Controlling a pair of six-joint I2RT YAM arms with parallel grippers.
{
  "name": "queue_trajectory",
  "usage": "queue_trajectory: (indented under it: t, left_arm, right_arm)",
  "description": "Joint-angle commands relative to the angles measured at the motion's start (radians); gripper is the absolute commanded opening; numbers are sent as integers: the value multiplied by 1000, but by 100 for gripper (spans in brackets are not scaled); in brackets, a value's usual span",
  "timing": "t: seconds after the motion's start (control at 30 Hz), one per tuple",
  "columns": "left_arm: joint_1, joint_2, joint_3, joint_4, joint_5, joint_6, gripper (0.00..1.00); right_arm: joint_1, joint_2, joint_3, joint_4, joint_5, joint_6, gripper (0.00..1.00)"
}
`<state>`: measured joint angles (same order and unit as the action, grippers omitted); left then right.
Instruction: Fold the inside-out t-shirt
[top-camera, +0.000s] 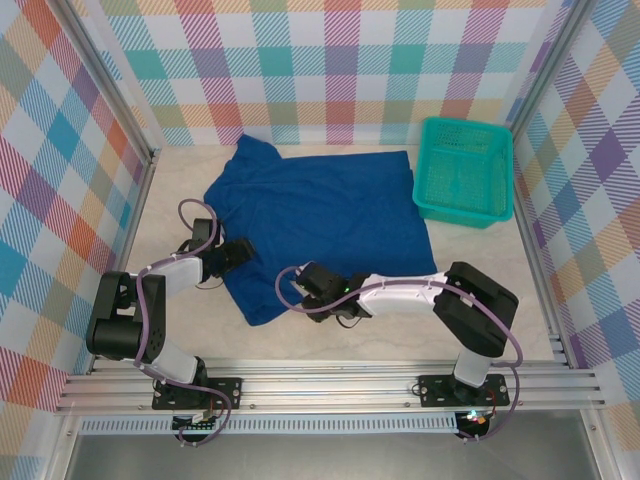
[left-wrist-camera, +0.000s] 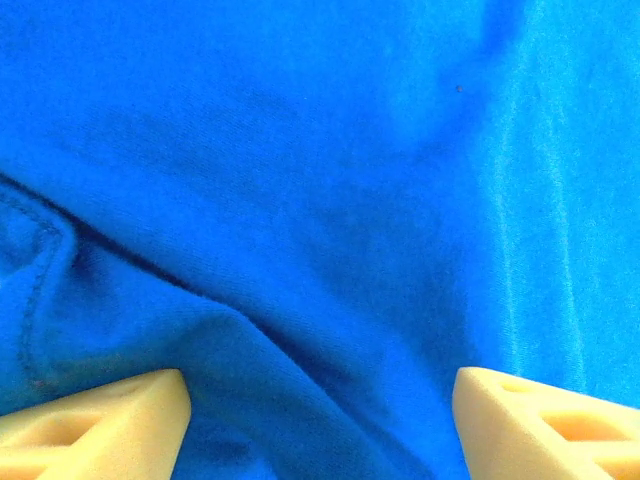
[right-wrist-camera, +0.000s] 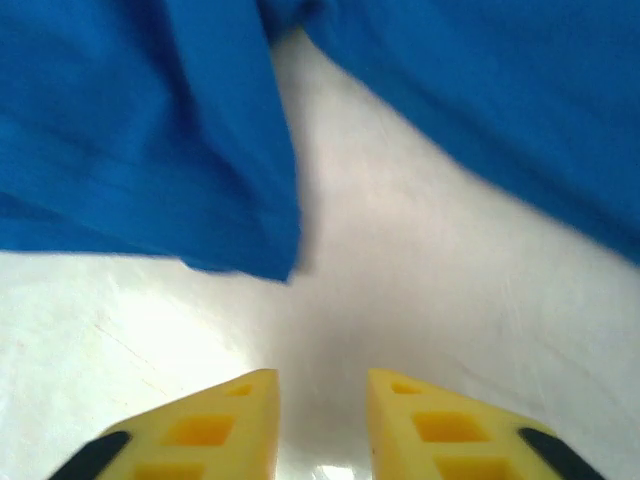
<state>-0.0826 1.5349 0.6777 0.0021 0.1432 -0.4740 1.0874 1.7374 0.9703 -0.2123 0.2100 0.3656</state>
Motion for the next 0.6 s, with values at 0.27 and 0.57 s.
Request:
queue_trajectory:
  t: [0.27, 0.57]
  left_arm:
    - [-3, -187, -29, -153, 72, -54, 82]
    - [-76, -389, -127, -252, 140, -104, 82]
  right_arm:
    - [-3, -43, 42, 193, -180, -93, 48]
    - [-20, 128, 123, 308, -343, -40, 42]
